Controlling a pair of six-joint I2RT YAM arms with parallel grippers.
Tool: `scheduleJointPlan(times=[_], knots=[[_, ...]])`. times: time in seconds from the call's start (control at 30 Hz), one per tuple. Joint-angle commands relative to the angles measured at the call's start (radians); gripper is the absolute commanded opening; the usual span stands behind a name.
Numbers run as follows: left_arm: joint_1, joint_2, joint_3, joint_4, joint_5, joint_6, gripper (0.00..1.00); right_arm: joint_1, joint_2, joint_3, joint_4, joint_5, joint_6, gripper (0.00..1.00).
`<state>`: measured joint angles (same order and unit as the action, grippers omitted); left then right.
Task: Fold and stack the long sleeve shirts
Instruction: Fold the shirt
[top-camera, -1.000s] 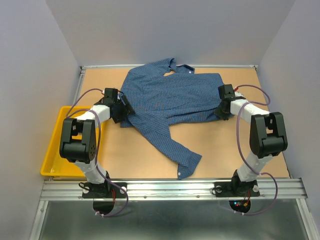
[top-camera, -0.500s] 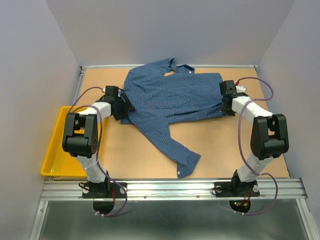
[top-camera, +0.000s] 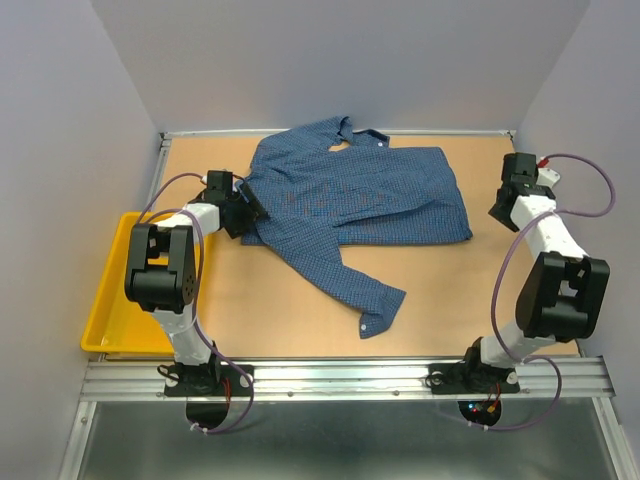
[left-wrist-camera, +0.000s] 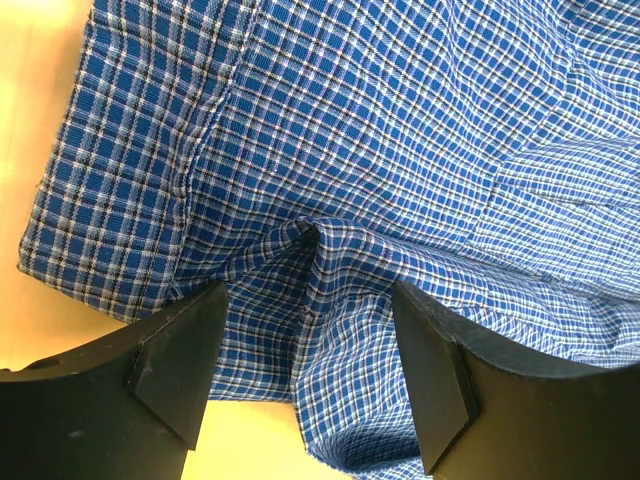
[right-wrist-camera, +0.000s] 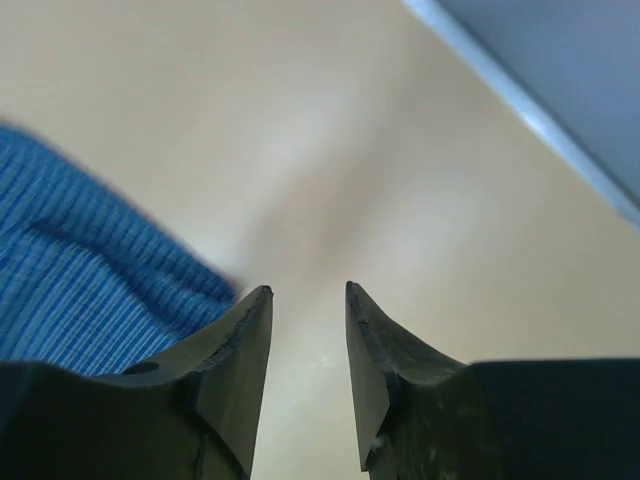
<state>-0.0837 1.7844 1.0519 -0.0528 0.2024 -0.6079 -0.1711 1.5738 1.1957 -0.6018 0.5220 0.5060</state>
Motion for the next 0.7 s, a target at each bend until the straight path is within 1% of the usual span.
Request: scheduleJointPlan(times=[0.0,0.03,0.07,0.1,0.13,0.17,0.23,0.27,0.33,0.37,0.43,0.5,0.57,0.63,0.67], knots=[[0.012,0.018,-0.024,-0.058,-0.026,0.022,0.79,0.018,-0.067,-0.018,0.037,-0.225,0.013,0.42],[0.012,0.020,-0.026,-0.056,-0.021,0.022,0.79,0.021,-0.072,-0.031,0.049,-0.300,0.014,0.44],[0.012,0.018,-0.026,-0.055,-0.017,0.020,0.79,0.021,-0.080,-0.050,0.063,-0.429,0.029,0.44],[0.012,0.017,-0.026,-0.058,-0.011,0.017,0.79,0.021,-0.087,-0.074,0.082,-0.488,0.043,0.45],[0.012,0.014,-0.024,-0.061,-0.002,0.019,0.79,0.021,-0.099,-0.146,0.138,-0.549,0.061,0.45],[0.012,0.000,-0.027,-0.067,0.003,0.019,0.79,0.022,-0.116,-0.177,0.166,-0.632,0.071,0.46],[0.012,-0.034,-0.029,-0.077,0.011,0.019,0.80,0.022,-0.121,-0.240,0.209,-0.680,0.118,0.47],[0.012,-0.051,-0.029,-0.085,0.011,0.020,0.82,0.024,-0.123,-0.252,0.217,-0.706,0.130,0.49],[0.012,-0.089,-0.026,-0.105,0.005,0.019,0.86,0.028,-0.130,-0.265,0.238,-0.706,0.149,0.57],[0.012,-0.132,-0.026,-0.113,0.002,0.019,0.88,0.030,-0.130,-0.266,0.249,-0.703,0.147,0.61],[0.012,-0.173,-0.038,-0.111,-0.003,0.014,0.90,0.030,-0.112,-0.257,0.269,-0.703,0.143,0.61],[0.012,-0.223,-0.052,-0.113,-0.004,0.011,0.90,0.030,-0.095,-0.234,0.283,-0.755,0.131,0.59],[0.012,-0.258,-0.059,-0.119,-0.003,0.013,0.90,0.054,-0.077,-0.205,0.327,-0.828,0.102,0.55],[0.012,-0.281,-0.075,-0.125,0.011,0.014,0.90,0.125,-0.054,-0.179,0.335,-0.844,0.051,0.56],[0.010,-0.301,-0.079,-0.124,0.014,0.019,0.90,0.155,-0.044,-0.164,0.333,-0.879,0.028,0.57]])
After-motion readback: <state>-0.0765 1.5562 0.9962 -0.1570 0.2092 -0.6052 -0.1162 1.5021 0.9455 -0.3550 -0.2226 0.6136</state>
